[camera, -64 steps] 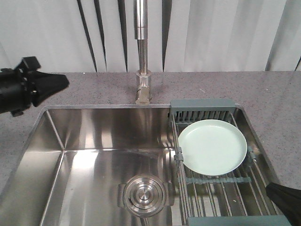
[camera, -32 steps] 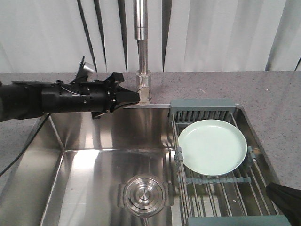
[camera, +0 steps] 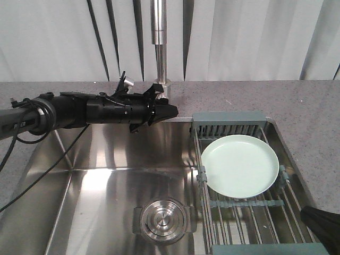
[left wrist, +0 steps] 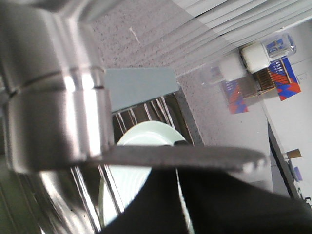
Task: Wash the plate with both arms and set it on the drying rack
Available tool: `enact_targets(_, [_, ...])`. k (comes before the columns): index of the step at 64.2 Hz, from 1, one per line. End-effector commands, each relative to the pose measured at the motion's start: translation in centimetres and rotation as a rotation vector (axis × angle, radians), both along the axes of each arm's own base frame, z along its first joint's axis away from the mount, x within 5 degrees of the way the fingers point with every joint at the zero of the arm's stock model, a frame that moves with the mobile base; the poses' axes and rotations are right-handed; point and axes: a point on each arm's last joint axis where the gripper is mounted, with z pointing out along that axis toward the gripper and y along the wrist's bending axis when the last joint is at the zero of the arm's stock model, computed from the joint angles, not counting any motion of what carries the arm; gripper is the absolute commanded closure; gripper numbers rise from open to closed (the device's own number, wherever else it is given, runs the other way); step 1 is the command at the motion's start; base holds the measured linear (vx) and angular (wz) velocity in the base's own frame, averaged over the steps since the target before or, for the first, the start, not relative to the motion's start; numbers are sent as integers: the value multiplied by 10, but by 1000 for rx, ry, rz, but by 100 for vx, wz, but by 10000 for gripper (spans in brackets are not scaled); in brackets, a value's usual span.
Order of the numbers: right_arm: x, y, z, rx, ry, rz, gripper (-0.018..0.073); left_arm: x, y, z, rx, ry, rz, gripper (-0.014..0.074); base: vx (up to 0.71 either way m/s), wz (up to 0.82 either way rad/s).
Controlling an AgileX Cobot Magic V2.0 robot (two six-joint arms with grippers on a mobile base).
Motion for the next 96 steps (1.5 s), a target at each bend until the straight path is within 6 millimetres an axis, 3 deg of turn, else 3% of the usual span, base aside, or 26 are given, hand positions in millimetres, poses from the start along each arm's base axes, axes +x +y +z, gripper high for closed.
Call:
enact_targets(1, [3, -1, 12, 25, -62, -28, 566, 4, -4, 47, -113, -69, -1, 603, 0, 0])
enact_targets(29, [3, -1, 12, 26, -63, -28, 566, 28, -5, 72, -113, -169, 88, 603, 0, 0])
enact_targets(56, [3, -1, 12, 25, -62, -28, 566, 8, -1, 88, -162, -140, -130, 603, 0, 0])
enact_targets(67, [3, -1, 12, 25, -62, -28, 566, -10, 18, 120, 11, -190, -186, 603, 0, 0])
enact_targets(78, [3, -1, 12, 25, -62, -28, 566, -37, 51, 161, 179, -237, -212, 603, 0, 0])
enact_targets(89, [3, -1, 12, 25, -62, -28, 566, -75, 86, 198, 485, -304, -194, 603, 0, 0])
enact_targets(96, [3, -1, 12, 25, -62, -28, 566, -111, 102, 217, 632, -362, -139, 603, 0, 0])
